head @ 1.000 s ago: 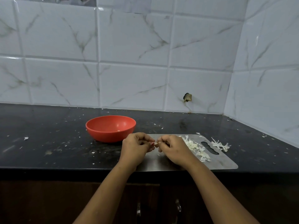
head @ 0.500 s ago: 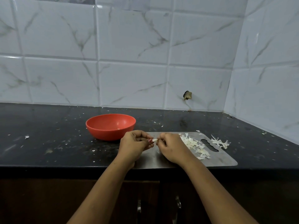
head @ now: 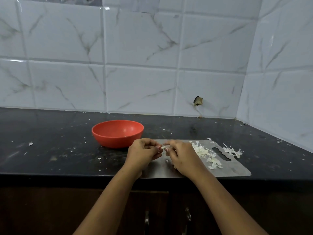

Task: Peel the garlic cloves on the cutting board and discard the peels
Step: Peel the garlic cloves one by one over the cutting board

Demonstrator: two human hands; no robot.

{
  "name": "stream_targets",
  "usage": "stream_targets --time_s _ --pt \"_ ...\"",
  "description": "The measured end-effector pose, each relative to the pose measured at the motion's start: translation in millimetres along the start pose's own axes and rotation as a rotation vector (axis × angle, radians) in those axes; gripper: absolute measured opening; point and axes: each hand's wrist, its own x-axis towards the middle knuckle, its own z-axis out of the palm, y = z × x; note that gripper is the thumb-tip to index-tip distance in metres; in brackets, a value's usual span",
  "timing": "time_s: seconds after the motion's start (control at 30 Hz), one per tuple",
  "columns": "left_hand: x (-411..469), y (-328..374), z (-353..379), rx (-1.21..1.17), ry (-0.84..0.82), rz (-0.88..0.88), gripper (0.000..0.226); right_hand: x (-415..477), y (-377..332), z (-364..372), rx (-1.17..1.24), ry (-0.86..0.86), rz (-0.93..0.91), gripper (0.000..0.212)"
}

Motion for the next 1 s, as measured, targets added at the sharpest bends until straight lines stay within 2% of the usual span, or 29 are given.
stream_targets --time_s 0.37,0.47,0.57,0.83,1.0 --pt "-3 1 -1 -0.016 0.019 0.024 0.005 -3 -5 2 -0.036 0.025 -0.146 0.022" --pt "-4 2 -2 -0.023 0.003 0.034 0.006 -3 -6 1 -0.034 0.032 -0.152 0.038" --pt "-4 2 -2 -0.060 -0.037 0.028 0.007 -3 -5 -1 0.019 0.028 -0.129 0.045" --pt "-4 6 -4 -0.167 -0.112 0.002 0.013 -1 -5 -5 0.222 -0.031 -0.033 0.033" --pt "-5 8 -6 -0.182 -0.157 0.002 0.012 1 -4 -9 0.452 -0.107 0.093 0.027"
